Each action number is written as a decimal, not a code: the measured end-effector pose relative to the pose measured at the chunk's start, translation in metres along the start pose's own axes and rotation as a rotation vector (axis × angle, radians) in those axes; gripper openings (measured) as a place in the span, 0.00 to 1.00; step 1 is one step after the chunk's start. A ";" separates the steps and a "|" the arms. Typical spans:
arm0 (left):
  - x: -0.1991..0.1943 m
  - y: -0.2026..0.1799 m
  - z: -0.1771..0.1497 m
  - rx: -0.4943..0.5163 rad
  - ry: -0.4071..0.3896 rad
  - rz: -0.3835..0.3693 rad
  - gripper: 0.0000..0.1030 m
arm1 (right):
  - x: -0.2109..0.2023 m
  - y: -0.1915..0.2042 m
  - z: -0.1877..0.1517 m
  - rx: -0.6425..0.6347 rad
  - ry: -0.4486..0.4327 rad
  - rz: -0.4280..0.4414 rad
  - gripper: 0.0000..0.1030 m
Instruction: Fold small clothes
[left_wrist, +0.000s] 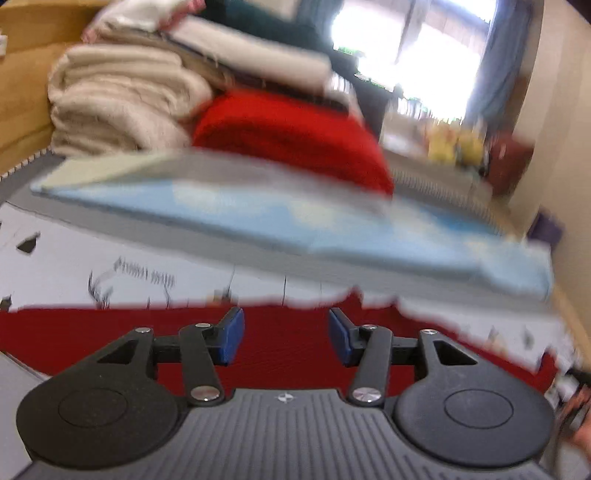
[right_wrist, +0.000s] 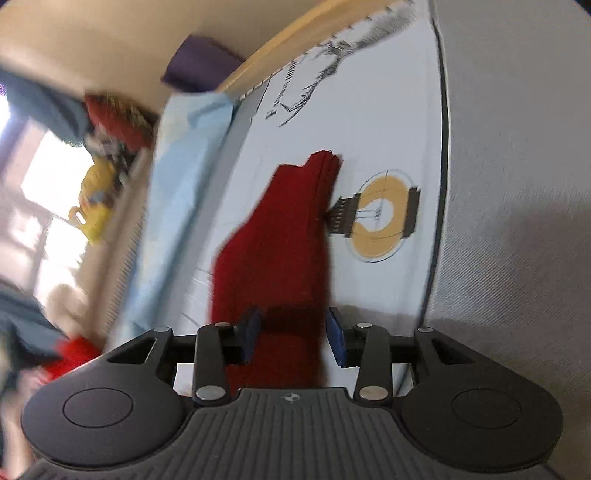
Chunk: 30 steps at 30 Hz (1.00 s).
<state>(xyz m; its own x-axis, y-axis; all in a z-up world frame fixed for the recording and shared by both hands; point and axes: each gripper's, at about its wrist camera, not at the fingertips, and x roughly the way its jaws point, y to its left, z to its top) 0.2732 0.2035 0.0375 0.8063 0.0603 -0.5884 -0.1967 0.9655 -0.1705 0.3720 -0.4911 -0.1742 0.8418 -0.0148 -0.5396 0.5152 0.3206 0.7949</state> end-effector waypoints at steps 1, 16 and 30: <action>0.005 -0.002 -0.002 0.033 -0.004 -0.009 0.53 | -0.001 -0.002 0.000 0.032 -0.010 0.022 0.42; 0.069 0.013 -0.016 0.025 0.084 0.095 0.53 | -0.023 0.027 -0.012 -0.248 -0.272 -0.367 0.09; 0.130 0.070 -0.068 -0.166 0.423 0.079 0.53 | -0.031 0.108 -0.067 -0.559 -0.145 -0.282 0.31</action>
<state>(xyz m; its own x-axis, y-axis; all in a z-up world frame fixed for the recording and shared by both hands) 0.3263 0.2613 -0.1040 0.4933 -0.0097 -0.8698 -0.3629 0.9065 -0.2159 0.3909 -0.3923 -0.0902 0.7195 -0.2865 -0.6327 0.5912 0.7305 0.3416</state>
